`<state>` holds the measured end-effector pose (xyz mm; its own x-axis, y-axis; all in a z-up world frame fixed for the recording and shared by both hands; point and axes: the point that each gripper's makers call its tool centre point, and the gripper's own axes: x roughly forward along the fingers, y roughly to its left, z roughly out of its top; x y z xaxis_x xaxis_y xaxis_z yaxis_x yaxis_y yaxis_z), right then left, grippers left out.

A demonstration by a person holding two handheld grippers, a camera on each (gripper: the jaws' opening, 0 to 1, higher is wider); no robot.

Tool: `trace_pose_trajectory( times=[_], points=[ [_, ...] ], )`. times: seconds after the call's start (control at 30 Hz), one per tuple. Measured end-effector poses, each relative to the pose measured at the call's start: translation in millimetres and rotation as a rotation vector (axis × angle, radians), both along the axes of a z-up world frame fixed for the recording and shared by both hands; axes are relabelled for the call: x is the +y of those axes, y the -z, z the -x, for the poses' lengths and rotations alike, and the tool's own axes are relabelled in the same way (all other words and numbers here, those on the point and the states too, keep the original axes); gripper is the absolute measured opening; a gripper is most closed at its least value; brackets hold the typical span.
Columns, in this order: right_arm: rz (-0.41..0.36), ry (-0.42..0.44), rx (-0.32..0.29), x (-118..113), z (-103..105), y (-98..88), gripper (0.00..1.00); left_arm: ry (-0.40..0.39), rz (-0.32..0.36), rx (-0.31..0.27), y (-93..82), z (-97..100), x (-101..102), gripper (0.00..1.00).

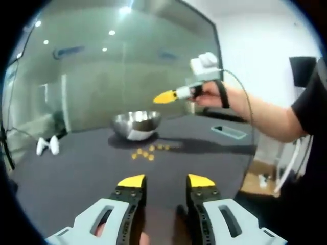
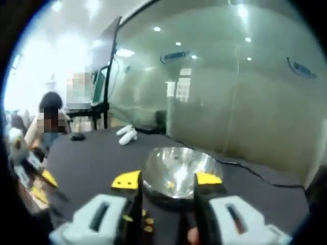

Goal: Pick up the QQ candy scattered on the table and place it into the stainless steel bowl on the table

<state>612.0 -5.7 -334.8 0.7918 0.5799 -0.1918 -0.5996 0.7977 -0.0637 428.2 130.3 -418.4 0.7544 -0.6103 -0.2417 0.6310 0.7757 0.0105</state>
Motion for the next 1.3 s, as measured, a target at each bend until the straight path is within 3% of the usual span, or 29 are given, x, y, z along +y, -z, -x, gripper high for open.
trace_pose_trajectory(
  times=[0.13,0.27,0.3,0.37,0.43,0.5,0.73,1.0,1.17,1.3],
  points=[
    [0.05,-0.021,-0.03,-7.7,27.2,17.2,0.43,0.02,0.031,-0.01,-4.4,2.8,-2.9,0.4],
    [0.013,-0.012,0.032,-23.6,52.4,45.4,0.47,0.016,0.024,-0.006,-0.8,1.4,-1.8,0.42],
    [0.022,0.041,0.023,-34.3,55.9,52.7,0.47,0.014,0.02,-0.006,0.2,0.9,-1.2,0.44],
    [0.064,0.017,0.011,-36.8,72.8,69.6,0.47,0.011,0.012,-0.011,0.9,0.5,-0.6,0.48],
    [0.028,0.023,0.068,-41.6,87.6,86.3,0.51,0.013,0.01,-0.014,1.4,0.2,-1.0,0.49],
    [0.026,0.022,0.1,-45.7,90.4,97.0,0.51,0.013,0.012,-0.007,3.3,-0.7,-1.7,0.49],
    [0.014,0.019,0.118,-48.6,99.5,105.3,0.51,0.015,0.014,-0.001,5.4,-1.7,-3.3,0.49],
    [0.064,-0.003,0.117,-41.7,94.8,113.9,0.48,0.008,0.011,-0.005,3.1,-2.9,-3.1,0.49],
    [0.054,-0.022,0.109,-26.2,79.8,113.8,0.44,0.015,0.006,-0.001,5.4,0.0,-6.0,0.48],
    [0.109,-0.105,0.132,-1.0,68.8,125.3,0.44,0.021,-0.005,-0.004,4.7,2.4,-8.0,0.48]
  ],
)
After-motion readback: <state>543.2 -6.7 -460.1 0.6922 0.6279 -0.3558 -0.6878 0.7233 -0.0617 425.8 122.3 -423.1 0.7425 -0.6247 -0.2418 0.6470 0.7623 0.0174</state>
